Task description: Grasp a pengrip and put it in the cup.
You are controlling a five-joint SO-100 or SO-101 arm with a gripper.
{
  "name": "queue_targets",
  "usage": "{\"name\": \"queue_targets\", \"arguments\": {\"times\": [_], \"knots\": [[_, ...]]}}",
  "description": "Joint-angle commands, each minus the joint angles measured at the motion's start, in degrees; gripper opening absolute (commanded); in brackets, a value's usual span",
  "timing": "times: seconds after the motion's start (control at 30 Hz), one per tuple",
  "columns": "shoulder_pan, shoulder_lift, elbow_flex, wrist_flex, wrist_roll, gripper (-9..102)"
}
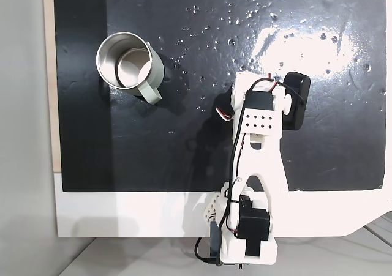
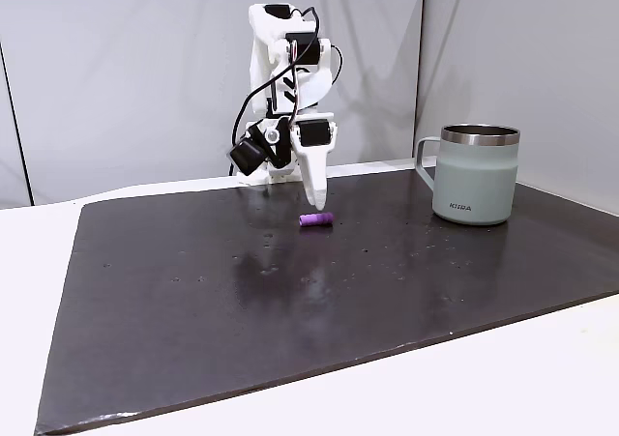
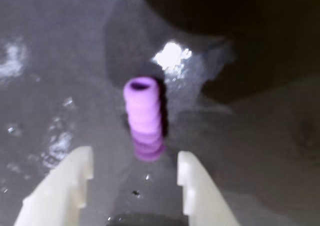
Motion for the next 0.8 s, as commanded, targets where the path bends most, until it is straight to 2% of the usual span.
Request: {"name": "queue_targets", "arguments": {"times": [0.0, 0.5, 0.77], "knots": [[1.14, -1.85, -5.19, 2.11, -0.62, 22], [4.39, -14.68, -16.79, 10.55, -0.09, 16], [3.08, -15.29, -17.40, 11.25, -0.09, 15]]}}
